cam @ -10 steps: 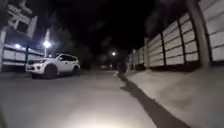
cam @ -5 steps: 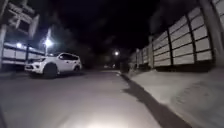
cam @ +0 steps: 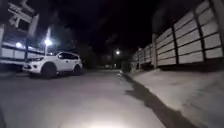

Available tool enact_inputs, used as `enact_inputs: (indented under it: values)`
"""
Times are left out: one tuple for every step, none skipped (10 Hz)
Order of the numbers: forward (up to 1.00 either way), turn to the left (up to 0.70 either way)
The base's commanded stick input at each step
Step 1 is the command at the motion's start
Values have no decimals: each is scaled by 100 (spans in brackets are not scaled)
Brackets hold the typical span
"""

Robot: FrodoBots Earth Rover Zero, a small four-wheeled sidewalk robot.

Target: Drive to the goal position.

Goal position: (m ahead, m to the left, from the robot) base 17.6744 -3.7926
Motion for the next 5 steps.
enact_inputs:
  values:
    - [70, 0]
    - [70, 0]
    - [70, -25]
    - [70, -32]
    - [70, -28]
